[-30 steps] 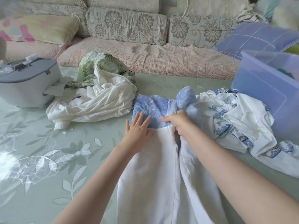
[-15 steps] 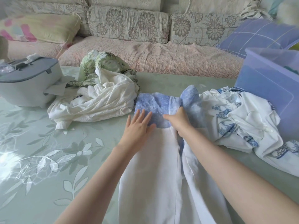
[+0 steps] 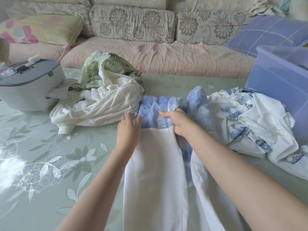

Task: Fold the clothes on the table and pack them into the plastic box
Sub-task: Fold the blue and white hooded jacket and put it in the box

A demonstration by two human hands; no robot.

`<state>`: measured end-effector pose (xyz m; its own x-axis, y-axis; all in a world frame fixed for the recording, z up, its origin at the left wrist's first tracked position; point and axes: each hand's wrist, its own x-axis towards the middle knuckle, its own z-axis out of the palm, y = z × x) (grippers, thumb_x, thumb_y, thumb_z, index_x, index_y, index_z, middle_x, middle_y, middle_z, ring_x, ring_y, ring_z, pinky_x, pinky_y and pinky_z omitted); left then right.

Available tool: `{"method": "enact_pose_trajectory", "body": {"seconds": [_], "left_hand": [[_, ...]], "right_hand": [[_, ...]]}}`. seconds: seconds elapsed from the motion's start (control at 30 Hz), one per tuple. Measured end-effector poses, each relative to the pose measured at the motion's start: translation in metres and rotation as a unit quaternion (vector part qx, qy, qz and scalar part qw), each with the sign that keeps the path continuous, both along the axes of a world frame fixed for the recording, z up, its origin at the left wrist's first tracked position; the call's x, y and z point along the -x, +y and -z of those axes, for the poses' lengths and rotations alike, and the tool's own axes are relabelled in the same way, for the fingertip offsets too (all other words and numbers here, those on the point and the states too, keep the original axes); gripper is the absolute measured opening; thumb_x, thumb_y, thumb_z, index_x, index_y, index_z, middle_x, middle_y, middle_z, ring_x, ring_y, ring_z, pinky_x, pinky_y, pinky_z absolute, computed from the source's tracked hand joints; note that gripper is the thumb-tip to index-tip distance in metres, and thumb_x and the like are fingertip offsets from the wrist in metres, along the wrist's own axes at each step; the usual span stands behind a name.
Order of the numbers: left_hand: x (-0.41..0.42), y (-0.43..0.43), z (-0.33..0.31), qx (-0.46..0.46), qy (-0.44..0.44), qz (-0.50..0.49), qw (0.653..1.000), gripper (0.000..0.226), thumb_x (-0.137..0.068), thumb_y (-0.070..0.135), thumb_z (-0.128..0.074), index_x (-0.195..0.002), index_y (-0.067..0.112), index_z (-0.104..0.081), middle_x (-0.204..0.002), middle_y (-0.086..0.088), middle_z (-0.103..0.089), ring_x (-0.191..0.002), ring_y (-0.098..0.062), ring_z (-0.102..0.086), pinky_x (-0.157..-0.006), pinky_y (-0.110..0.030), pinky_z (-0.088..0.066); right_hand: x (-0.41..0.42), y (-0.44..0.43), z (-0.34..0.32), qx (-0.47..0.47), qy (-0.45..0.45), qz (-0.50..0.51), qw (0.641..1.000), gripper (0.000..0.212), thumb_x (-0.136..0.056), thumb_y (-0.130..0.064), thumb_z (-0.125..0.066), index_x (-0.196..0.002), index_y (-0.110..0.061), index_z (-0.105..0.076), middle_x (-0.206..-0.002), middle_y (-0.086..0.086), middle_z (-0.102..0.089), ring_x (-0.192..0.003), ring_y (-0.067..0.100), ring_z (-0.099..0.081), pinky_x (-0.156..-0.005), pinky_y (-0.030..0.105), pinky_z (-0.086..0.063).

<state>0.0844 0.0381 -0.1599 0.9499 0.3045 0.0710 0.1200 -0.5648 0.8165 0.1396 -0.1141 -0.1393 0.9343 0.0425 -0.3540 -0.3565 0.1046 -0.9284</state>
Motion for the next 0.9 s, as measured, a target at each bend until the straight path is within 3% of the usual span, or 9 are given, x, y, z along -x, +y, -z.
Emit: {"method": "enact_pose_trajectory", "body": {"seconds": [0.07,0.17,0.3,0.4,0.47,0.63,0.7,0.8,0.9], "left_hand": [[-0.003,-0.003,-0.007,0.01,-0.04,0.007,0.999,0.044,-0.098,0.031,-0.044,-0.136,0.01,-0.046,-0.134,-0.012,-0.052,-0.126,-0.027,-0.045,-0.101,-0.034,-0.034],[-0.002,-0.007,-0.008,-0.067,-0.076,0.052,0.993,0.049,-0.099,0.032,-0.042,-0.145,0.015,-0.034,-0.15,-0.005,-0.036,-0.138,-0.021,-0.03,-0.111,-0.034,-0.023],[0.011,-0.025,0.013,-0.284,0.019,0.172,0.943,0.058,-0.1,0.047,-0.027,-0.152,0.025,-0.011,-0.16,0.0,-0.002,-0.147,-0.016,0.006,-0.116,-0.043,0.001],[0.012,-0.03,0.021,-0.338,0.063,0.186,0.92,0.062,-0.099,0.052,-0.02,-0.152,0.027,0.001,-0.159,0.003,0.009,-0.145,-0.014,0.014,-0.117,-0.047,0.006],[0.011,-0.028,0.019,-0.332,0.065,0.161,0.927,0.061,-0.1,0.049,-0.022,-0.152,0.024,-0.002,-0.16,0.0,0.005,-0.146,-0.016,0.01,-0.117,-0.047,0.003],[0.009,-0.021,-0.009,-0.23,0.001,0.044,0.972,0.06,-0.101,0.034,-0.03,-0.151,0.01,-0.008,-0.159,-0.011,-0.005,-0.147,-0.025,0.002,-0.118,-0.043,-0.004],[0.005,-0.014,-0.023,-0.207,-0.041,0.011,0.977,0.057,-0.101,0.029,-0.029,-0.151,0.011,-0.008,-0.159,-0.01,-0.008,-0.147,-0.025,-0.002,-0.117,-0.04,-0.006],[0.001,-0.008,-0.023,-0.202,-0.057,0.03,0.977,0.054,-0.102,0.033,-0.03,-0.15,0.013,-0.018,-0.158,-0.008,-0.014,-0.147,-0.023,-0.005,-0.117,-0.036,-0.008],[0.0,-0.012,-0.005,-0.183,-0.023,0.081,0.98,0.054,-0.102,0.036,-0.03,-0.15,0.013,-0.022,-0.158,-0.009,-0.016,-0.147,-0.023,-0.007,-0.118,-0.036,-0.009]], "right_hand": [[0.0,0.008,-0.01,-0.053,-0.013,-0.03,0.998,0.034,-0.084,0.003,-0.065,-0.117,0.005,-0.056,-0.097,0.017,-0.067,-0.082,0.028,-0.068,-0.079,0.042,-0.057],[-0.005,0.009,-0.009,-0.012,-0.003,0.008,1.0,0.037,-0.079,0.003,-0.068,-0.115,0.007,-0.059,-0.099,0.021,-0.067,-0.082,0.032,-0.067,-0.081,0.044,-0.056],[-0.01,-0.005,0.003,0.078,0.012,0.128,0.989,0.047,-0.075,-0.003,-0.074,-0.116,0.009,-0.056,-0.095,0.016,-0.062,-0.083,0.027,-0.062,-0.076,0.039,-0.055],[-0.014,-0.005,0.002,0.195,-0.041,0.119,0.973,0.045,-0.079,0.005,-0.065,-0.121,0.003,-0.049,-0.092,0.009,-0.053,-0.09,0.021,-0.057,-0.058,0.023,-0.046],[-0.015,0.002,-0.003,0.168,-0.032,0.088,0.981,0.04,-0.079,0.007,-0.061,-0.117,0.0,-0.05,-0.097,0.014,-0.054,-0.092,0.026,-0.06,-0.06,0.025,-0.049],[-0.014,0.017,-0.009,-0.089,0.005,-0.043,0.995,0.027,-0.086,0.006,-0.055,-0.113,0.006,-0.059,-0.088,0.017,-0.066,-0.069,0.025,-0.067,-0.061,0.033,-0.058],[-0.015,0.019,-0.005,-0.093,0.024,-0.042,0.994,0.027,-0.087,0.0,-0.057,-0.113,0.005,-0.06,-0.089,0.016,-0.066,-0.069,0.024,-0.066,-0.06,0.03,-0.057],[-0.019,0.014,0.004,0.034,0.056,0.029,0.997,0.029,-0.079,-0.015,-0.072,-0.104,-0.001,-0.064,-0.09,0.012,-0.066,-0.077,0.026,-0.065,-0.068,0.03,-0.055],[-0.017,0.011,0.004,-0.009,0.067,-0.012,0.998,0.043,-0.07,-0.023,-0.082,-0.104,-0.001,-0.068,-0.094,0.015,-0.071,-0.082,0.029,-0.07,-0.08,0.04,-0.058]]}}
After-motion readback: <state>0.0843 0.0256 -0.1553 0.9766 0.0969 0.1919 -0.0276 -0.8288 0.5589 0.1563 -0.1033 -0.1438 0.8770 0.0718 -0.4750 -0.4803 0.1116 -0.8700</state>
